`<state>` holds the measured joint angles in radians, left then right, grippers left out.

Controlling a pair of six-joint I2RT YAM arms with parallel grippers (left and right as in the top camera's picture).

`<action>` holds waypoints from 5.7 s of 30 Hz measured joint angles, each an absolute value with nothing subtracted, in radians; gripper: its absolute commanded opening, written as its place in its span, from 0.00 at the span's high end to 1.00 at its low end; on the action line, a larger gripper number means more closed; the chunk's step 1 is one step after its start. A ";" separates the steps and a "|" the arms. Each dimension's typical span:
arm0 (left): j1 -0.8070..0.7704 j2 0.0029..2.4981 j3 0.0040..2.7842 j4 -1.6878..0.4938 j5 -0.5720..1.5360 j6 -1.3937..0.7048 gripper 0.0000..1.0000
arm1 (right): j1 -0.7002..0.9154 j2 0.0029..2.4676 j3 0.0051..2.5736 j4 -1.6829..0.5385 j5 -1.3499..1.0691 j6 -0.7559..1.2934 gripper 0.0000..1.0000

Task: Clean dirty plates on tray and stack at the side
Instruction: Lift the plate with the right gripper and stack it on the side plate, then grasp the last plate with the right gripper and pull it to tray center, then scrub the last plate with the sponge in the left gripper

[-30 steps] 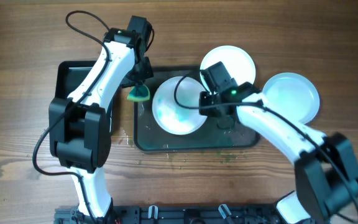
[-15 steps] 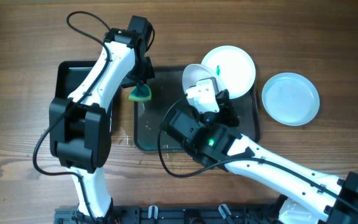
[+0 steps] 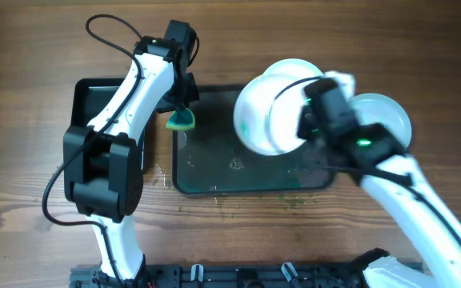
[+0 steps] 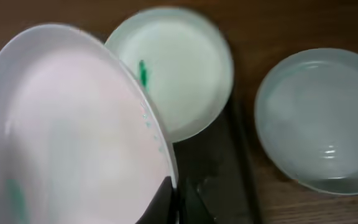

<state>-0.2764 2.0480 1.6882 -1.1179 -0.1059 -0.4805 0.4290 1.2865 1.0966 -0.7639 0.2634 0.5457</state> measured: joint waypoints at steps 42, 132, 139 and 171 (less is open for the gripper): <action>-0.276 2.048 1.688 -1.118 -0.104 -0.481 0.96 | 0.044 1.922 1.239 -0.667 -0.243 0.465 0.73; -0.483 2.201 1.665 -1.058 -0.127 -0.540 0.96 | 0.319 1.971 1.195 -0.575 -0.411 0.451 0.96; -0.440 2.201 1.655 -0.982 0.274 -0.176 0.96 | 0.311 1.971 1.195 -0.584 -0.408 0.451 0.96; -0.516 2.201 1.659 -1.029 0.086 -0.424 0.96 | 0.311 1.971 1.195 -0.586 -0.400 0.448 0.96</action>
<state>-0.5159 2.2009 1.6592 -1.0294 0.0864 -0.4244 0.3107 1.9713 1.1950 -0.5861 -0.4004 0.4477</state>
